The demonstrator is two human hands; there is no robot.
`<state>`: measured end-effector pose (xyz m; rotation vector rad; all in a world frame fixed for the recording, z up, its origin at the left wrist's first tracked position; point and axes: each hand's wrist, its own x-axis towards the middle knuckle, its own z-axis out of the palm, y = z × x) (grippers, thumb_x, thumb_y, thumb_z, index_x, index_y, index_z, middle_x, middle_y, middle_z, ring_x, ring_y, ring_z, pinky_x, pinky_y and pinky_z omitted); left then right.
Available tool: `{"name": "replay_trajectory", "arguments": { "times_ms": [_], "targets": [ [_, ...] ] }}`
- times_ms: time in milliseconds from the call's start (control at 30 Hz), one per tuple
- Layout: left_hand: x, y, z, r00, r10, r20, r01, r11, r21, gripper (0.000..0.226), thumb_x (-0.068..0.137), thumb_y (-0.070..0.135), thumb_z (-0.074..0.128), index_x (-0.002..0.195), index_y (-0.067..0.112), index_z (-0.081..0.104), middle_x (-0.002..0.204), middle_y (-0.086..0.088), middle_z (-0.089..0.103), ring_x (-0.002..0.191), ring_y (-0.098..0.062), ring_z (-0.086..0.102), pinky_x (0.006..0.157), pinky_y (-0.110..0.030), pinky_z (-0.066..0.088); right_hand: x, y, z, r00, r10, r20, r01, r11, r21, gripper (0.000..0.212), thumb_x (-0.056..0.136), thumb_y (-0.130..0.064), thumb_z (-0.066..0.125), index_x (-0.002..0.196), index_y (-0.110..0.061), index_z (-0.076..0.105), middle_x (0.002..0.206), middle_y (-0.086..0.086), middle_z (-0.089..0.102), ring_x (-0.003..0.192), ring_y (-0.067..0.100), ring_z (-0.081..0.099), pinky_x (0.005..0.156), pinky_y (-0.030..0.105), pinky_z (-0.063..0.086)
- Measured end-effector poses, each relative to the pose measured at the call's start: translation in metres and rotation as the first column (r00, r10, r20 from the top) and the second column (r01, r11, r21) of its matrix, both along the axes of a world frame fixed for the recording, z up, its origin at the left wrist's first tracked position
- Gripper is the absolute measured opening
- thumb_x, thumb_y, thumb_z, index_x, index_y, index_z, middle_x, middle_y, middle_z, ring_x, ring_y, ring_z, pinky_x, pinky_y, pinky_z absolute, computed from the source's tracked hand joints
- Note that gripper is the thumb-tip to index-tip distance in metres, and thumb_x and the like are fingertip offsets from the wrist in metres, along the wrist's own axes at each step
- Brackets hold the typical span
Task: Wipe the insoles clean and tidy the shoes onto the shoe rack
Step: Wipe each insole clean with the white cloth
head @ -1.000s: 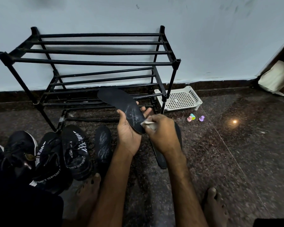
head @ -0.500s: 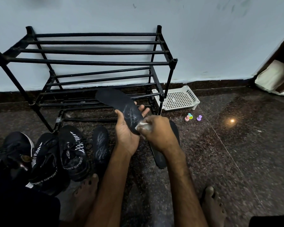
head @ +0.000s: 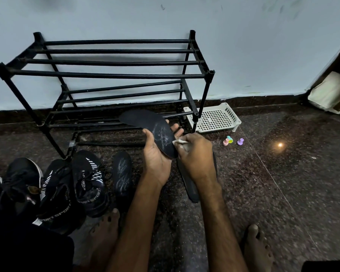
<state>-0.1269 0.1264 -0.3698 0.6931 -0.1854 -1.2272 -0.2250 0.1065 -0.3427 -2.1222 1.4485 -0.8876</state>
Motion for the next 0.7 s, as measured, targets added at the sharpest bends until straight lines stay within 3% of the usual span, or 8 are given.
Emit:
{"name": "replay_trajectory", "arguments": {
  "times_ms": [67, 133, 233, 300, 467, 533, 633, 700],
  "targets": [
    [0.001, 0.0, -0.001, 1.0, 0.02, -0.016, -0.02, 1.0, 0.009, 0.069, 0.101, 0.057, 0.023, 0.13, 0.004, 0.054, 0.113, -0.018, 0.068, 0.119, -0.035, 0.059, 0.106, -0.049, 0.043, -0.001, 0.004, 0.004, 0.989, 0.146, -0.012, -0.143, 0.981, 0.13, 0.011, 0.083, -0.02, 0.076, 0.089, -0.012, 0.074, 0.086, 0.0, 0.07, 0.074, 0.01, 0.062, 0.062, 0.008, 0.042],
    [0.004, 0.0, -0.002, 0.998, 0.034, -0.057, -0.033, 0.999, 0.008, 0.068, 0.1, 0.059, 0.023, 0.122, 0.006, 0.058, 0.109, -0.015, 0.069, 0.118, -0.033, 0.06, 0.102, -0.046, 0.048, -0.001, 0.004, 0.008, 0.958, 0.286, -0.024, -0.274, 0.937, 0.217, 0.01, 0.082, -0.022, 0.077, 0.087, -0.014, 0.075, 0.084, -0.002, 0.071, 0.073, 0.007, 0.063, 0.062, 0.012, 0.044],
    [0.005, 0.001, 0.0, 0.998, 0.021, -0.056, -0.022, 1.0, -0.016, 0.069, 0.101, 0.058, 0.02, 0.126, 0.004, 0.055, 0.106, -0.015, 0.07, 0.114, -0.034, 0.063, 0.089, -0.042, 0.056, 0.0, -0.003, 0.005, 0.988, 0.152, -0.039, -0.148, 0.984, 0.094, 0.011, 0.082, -0.02, 0.075, 0.09, -0.011, 0.074, 0.09, 0.0, 0.07, 0.081, 0.013, 0.064, 0.071, 0.022, 0.049],
    [0.005, 0.001, 0.001, 0.999, 0.025, -0.042, -0.026, 1.0, -0.018, 0.071, 0.101, 0.058, 0.019, 0.131, 0.003, 0.052, 0.106, -0.015, 0.07, 0.116, -0.036, 0.062, 0.094, -0.043, 0.053, 0.001, -0.001, 0.0, 0.999, 0.044, -0.024, -0.043, 0.999, 0.013, 0.011, 0.083, -0.018, 0.074, 0.089, -0.008, 0.073, 0.089, 0.003, 0.069, 0.08, 0.016, 0.063, 0.07, 0.021, 0.045],
    [0.011, 0.001, -0.002, 0.996, 0.064, -0.058, -0.066, 0.997, -0.027, 0.076, 0.1, 0.06, 0.019, 0.14, 0.002, 0.047, 0.106, -0.012, 0.069, 0.121, -0.035, 0.059, 0.104, -0.048, 0.045, -0.005, 0.006, 0.008, 0.949, 0.314, -0.015, -0.301, 0.922, 0.245, 0.01, 0.082, -0.024, 0.078, 0.082, -0.016, 0.072, 0.075, -0.007, 0.066, 0.064, -0.002, 0.056, 0.055, 0.007, 0.039],
    [0.011, 0.001, 0.0, 0.997, 0.043, -0.059, -0.045, 0.998, -0.044, 0.076, 0.101, 0.059, 0.02, 0.142, 0.001, 0.044, 0.1, -0.012, 0.069, 0.119, -0.036, 0.06, 0.103, -0.047, 0.046, -0.002, 0.001, 0.007, 0.964, 0.264, -0.023, -0.257, 0.954, 0.154, 0.013, 0.082, -0.022, 0.078, 0.089, -0.011, 0.074, 0.084, -0.001, 0.069, 0.07, 0.005, 0.059, 0.06, 0.008, 0.042],
    [0.008, 0.003, 0.004, 0.999, 0.006, -0.038, -0.008, 0.999, -0.051, 0.073, 0.102, 0.056, 0.02, 0.143, -0.001, 0.041, 0.096, -0.014, 0.069, 0.11, -0.035, 0.065, 0.098, -0.045, 0.05, 0.0, -0.004, 0.0, 0.999, 0.038, -0.033, -0.038, 0.999, -0.014, 0.013, 0.083, -0.017, 0.076, 0.094, -0.009, 0.075, 0.093, 0.004, 0.069, 0.083, 0.017, 0.063, 0.074, 0.02, 0.046],
    [0.007, 0.003, 0.004, 0.999, 0.001, -0.034, -0.002, 0.999, -0.039, 0.074, 0.101, 0.057, 0.02, 0.143, 0.0, 0.042, 0.098, -0.015, 0.068, 0.11, -0.033, 0.065, 0.097, -0.045, 0.051, -0.001, 0.0, 0.001, 0.998, 0.057, -0.033, -0.057, 0.998, 0.002, 0.011, 0.083, -0.018, 0.076, 0.091, -0.009, 0.074, 0.092, 0.003, 0.069, 0.081, 0.016, 0.063, 0.068, 0.013, 0.04]
  ]
}}
